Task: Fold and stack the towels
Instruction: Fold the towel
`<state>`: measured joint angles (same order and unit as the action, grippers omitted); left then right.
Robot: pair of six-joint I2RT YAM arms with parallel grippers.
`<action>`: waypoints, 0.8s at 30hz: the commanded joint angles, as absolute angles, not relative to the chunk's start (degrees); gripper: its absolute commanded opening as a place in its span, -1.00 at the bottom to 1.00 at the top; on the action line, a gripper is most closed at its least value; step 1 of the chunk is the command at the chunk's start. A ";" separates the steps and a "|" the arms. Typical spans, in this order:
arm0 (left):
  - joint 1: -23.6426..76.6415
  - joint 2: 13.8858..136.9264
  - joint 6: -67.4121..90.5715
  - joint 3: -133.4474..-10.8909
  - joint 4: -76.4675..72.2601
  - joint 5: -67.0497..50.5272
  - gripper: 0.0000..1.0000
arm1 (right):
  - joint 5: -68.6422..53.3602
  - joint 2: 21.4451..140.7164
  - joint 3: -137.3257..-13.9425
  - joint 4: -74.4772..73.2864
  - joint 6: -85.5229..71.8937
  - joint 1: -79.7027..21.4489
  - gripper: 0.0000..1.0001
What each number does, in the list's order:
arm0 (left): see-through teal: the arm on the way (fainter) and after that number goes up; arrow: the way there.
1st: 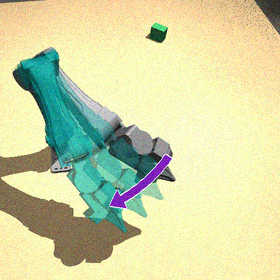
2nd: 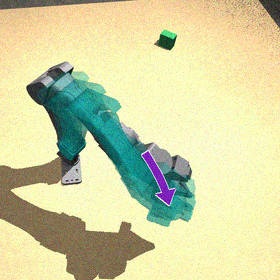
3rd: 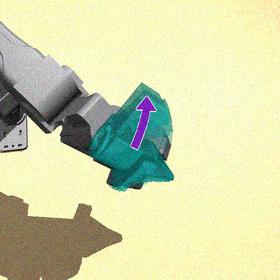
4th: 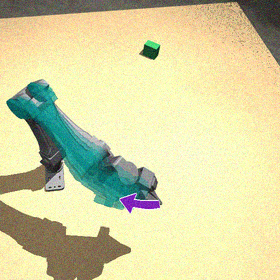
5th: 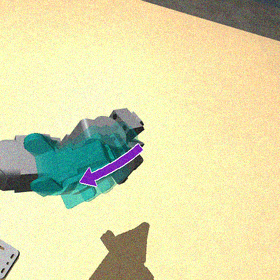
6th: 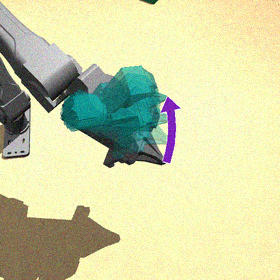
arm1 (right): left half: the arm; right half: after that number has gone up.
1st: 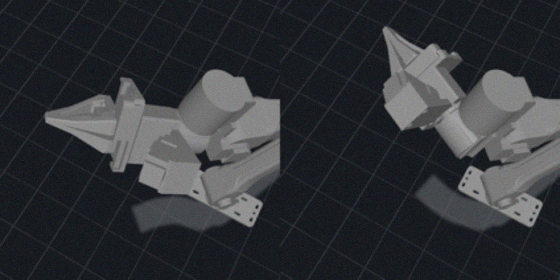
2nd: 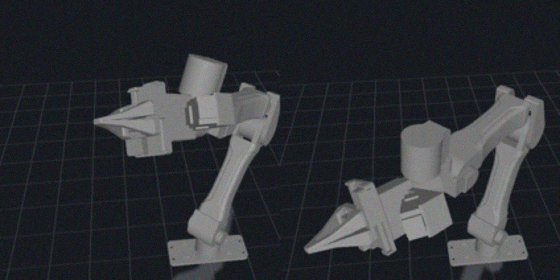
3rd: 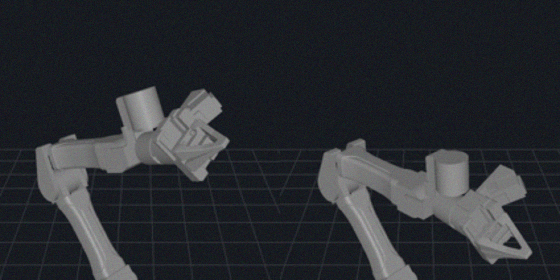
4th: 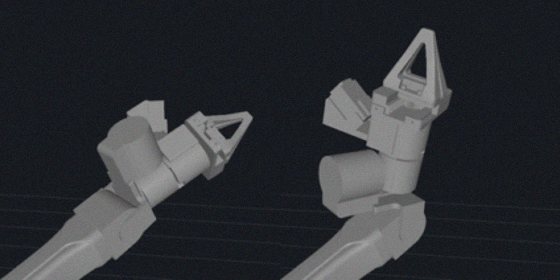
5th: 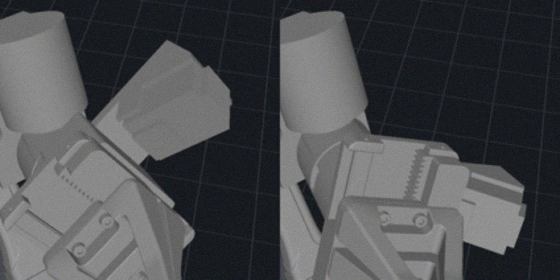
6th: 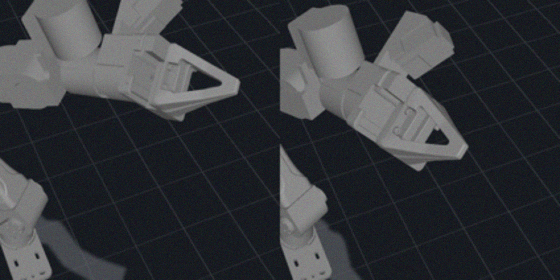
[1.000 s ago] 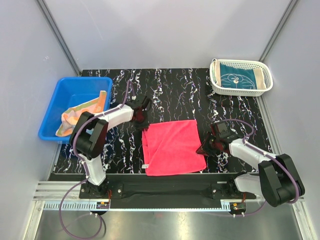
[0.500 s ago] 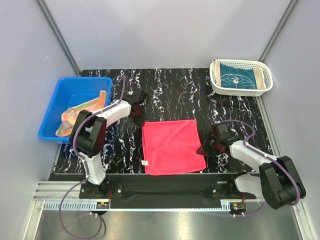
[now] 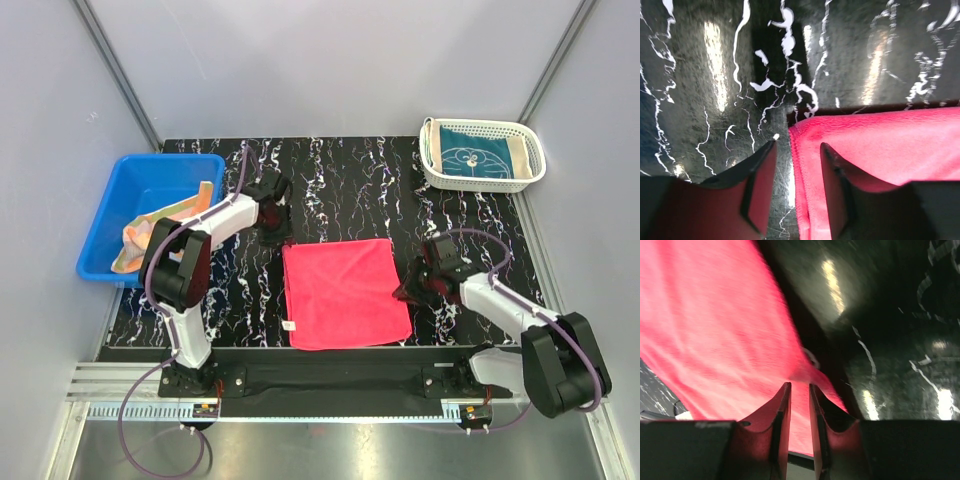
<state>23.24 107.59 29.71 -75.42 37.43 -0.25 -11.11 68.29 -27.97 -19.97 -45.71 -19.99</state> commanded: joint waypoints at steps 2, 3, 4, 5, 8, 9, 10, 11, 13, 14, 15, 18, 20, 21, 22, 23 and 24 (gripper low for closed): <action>23.03 103.45 27.07 -78.49 38.67 -2.10 -0.04 | -8.96 71.88 -37.95 -20.92 -36.25 -19.34 -0.42; 23.03 103.71 26.72 -78.49 38.06 -2.89 -0.03 | -11.75 74.85 -41.62 -20.22 -33.95 -18.99 -0.40; 22.94 104.06 26.02 -78.57 37.97 -4.81 -0.03 | -13.17 76.54 -43.66 -20.21 -31.40 -18.90 -0.39; 22.94 105.11 25.67 -78.57 37.71 -5.88 -0.02 | -14.49 78.03 -45.68 -20.04 -25.72 -18.72 -0.37; 22.59 106.43 23.91 -78.75 36.39 -9.30 -0.02 | -18.36 83.74 -52.02 -19.42 -16.83 -16.88 -0.15; 22.50 106.61 23.30 -78.58 34.56 -10.27 -0.01 | -21.76 86.98 -54.82 -19.08 -14.87 -14.70 -0.11; 22.50 106.70 22.33 -78.31 33.67 -10.89 0.00 | -24.23 89.01 -56.50 -18.90 -12.85 -13.72 -0.06; 22.33 106.96 21.98 -78.66 33.40 -11.59 0.01 | -25.82 91.21 -58.34 -19.51 -10.05 -12.41 -0.06; 22.15 107.22 21.27 -79.01 33.66 -11.69 0.02 | -28.99 98.06 -64.93 -23.89 -7.66 -9.68 -0.03; 22.06 107.40 21.27 -79.27 33.75 -11.52 0.02 | -29.87 100.17 -66.95 -24.86 -5.30 -9.15 -0.03; 21.63 107.58 21.01 -79.71 34.10 -11.60 0.03 | -31.88 104.02 -70.54 -25.83 -3.97 -8.97 -0.03; 20.57 108.54 19.52 -81.38 35.50 -11.51 0.03 | -37.67 110.71 -76.53 -31.18 2.09 -8.18 -0.05; 19.95 108.72 17.32 -81.65 35.95 -12.65 0.04 | -40.68 113.10 -78.30 -32.25 6.21 -7.56 -0.05; 19.69 108.63 16.27 -81.48 35.60 -13.35 0.05 | -43.04 114.68 -79.44 -32.86 7.46 -7.30 -0.04; 19.51 108.63 14.00 -81.13 35.68 -14.40 0.09 | -43.85 115.39 -79.98 -33.39 8.95 -7.21 -0.04; 19.42 108.72 12.93 -81.12 35.94 -14.67 0.10 | -44.38 116.18 -80.50 -33.92 11.31 -7.12 -0.03; 19.34 108.72 10.74 -80.86 36.12 -15.63 0.10 | -44.65 117.93 -82.25 -36.01 12.47 -7.21 -0.04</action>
<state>19.84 108.60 17.28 -79.09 36.36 -11.88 -37.74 115.81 -77.80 -30.39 3.40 -7.44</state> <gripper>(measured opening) 0.548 0.480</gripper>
